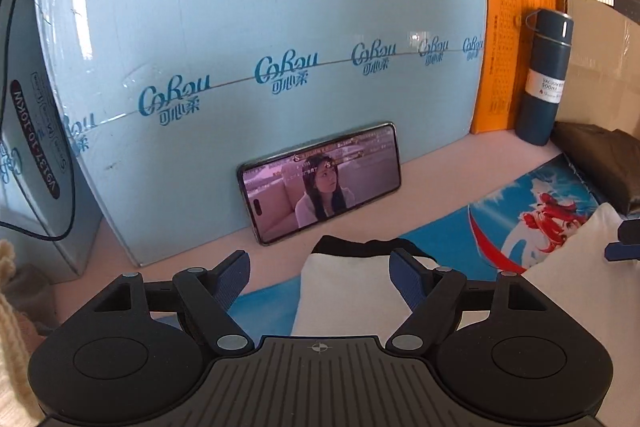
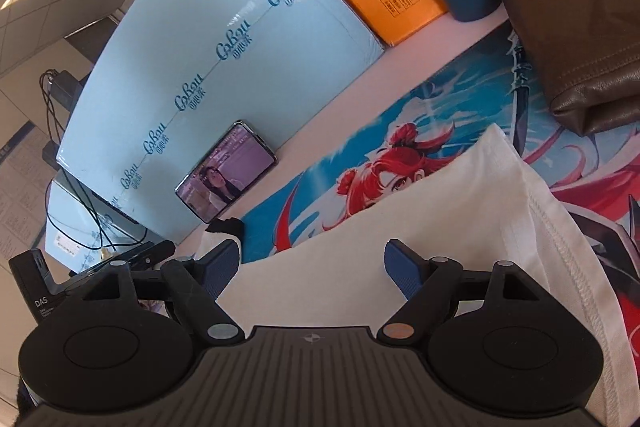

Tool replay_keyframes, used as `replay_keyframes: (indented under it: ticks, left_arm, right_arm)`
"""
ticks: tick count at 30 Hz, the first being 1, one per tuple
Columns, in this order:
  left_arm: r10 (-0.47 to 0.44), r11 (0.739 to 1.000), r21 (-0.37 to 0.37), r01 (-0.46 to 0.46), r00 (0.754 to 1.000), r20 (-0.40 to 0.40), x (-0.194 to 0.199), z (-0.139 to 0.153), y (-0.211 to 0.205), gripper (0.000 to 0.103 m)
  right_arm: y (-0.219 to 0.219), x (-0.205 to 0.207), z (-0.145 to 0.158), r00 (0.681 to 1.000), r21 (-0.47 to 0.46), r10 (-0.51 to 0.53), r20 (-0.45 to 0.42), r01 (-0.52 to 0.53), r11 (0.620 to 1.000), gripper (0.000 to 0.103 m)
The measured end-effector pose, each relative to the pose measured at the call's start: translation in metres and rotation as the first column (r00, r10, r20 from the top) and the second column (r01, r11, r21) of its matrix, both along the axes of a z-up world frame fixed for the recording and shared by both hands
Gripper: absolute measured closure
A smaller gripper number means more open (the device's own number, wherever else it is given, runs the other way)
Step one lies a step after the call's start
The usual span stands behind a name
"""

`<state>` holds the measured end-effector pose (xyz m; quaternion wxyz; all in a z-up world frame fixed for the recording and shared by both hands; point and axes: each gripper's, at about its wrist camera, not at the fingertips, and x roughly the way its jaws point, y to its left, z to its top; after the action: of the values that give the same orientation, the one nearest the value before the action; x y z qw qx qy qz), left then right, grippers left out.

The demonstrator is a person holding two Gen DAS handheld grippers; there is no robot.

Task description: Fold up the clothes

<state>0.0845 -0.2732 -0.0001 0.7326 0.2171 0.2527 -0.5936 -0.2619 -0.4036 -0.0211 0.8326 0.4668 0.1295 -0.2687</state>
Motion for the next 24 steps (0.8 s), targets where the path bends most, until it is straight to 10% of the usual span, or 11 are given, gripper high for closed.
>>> replay_keyframes:
  ticks: [7, 11, 24]
  left_arm:
    - [-0.008, 0.999, 0.03, 0.011, 0.994, -0.105, 0.017, -0.035, -0.031, 0.027]
    - [-0.114, 0.994, -0.016, 0.113, 0.99, -0.078, 0.004, -0.033, -0.027, 0.091]
    - [-0.171, 0.918, -0.349, 0.189, 0.982, 0.08, -0.048, 0.039, 0.074, 0.093]
  right_arm:
    - [0.002, -0.005, -0.001, 1.0, 0.003, 0.002, 0.007, -0.002, 1.0, 0.022]
    - [0.002, -0.006, -0.002, 1.0, 0.009, 0.004, 0.013, -0.004, 1.0, 0.021]
    - [-0.002, -0.015, -0.005, 0.997, 0.039, -0.012, 0.082, 0.009, 0.999, 0.021]
